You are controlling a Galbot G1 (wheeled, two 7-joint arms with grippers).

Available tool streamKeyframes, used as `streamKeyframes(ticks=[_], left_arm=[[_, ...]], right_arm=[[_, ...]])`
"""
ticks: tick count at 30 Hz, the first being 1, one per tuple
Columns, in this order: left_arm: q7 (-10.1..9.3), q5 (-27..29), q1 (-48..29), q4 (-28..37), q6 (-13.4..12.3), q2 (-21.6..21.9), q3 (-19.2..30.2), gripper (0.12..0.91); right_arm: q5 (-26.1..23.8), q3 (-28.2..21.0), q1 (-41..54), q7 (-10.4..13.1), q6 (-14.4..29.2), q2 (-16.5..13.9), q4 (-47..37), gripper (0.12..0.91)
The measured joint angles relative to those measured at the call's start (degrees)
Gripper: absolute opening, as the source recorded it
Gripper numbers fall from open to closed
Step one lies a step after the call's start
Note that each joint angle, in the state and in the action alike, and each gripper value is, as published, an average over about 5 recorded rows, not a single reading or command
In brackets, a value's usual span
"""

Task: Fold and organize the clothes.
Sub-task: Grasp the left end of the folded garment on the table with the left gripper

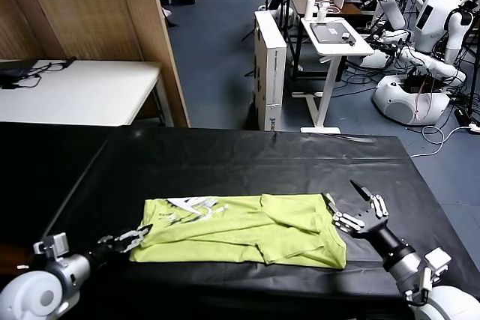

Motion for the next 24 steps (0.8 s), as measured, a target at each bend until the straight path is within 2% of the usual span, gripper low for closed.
streamKeyframes(ticks=[7, 20, 24], left_arm=[[1.49, -0.48, 0.63, -0.96, 0.10, -0.89, 0.41, 0.907], [1.63, -0.51, -0.58, -0.01, 0.09, -2.54, 1.75, 0.905], [1.48, -0.38, -0.60, 0.07, 0.09, -2.69, 1.67, 0.842]], right_arm=[[-0.11, -0.34, 0.29, 0.08, -0.15, 0.12, 0.41, 0.907], [-0.88, -0.42, -0.48, 0.06, -0.05, 1.03, 1.46, 0.907], [-1.04, -0.93, -0.03, 0.11, -0.10, 1.25, 1.62, 0.907]])
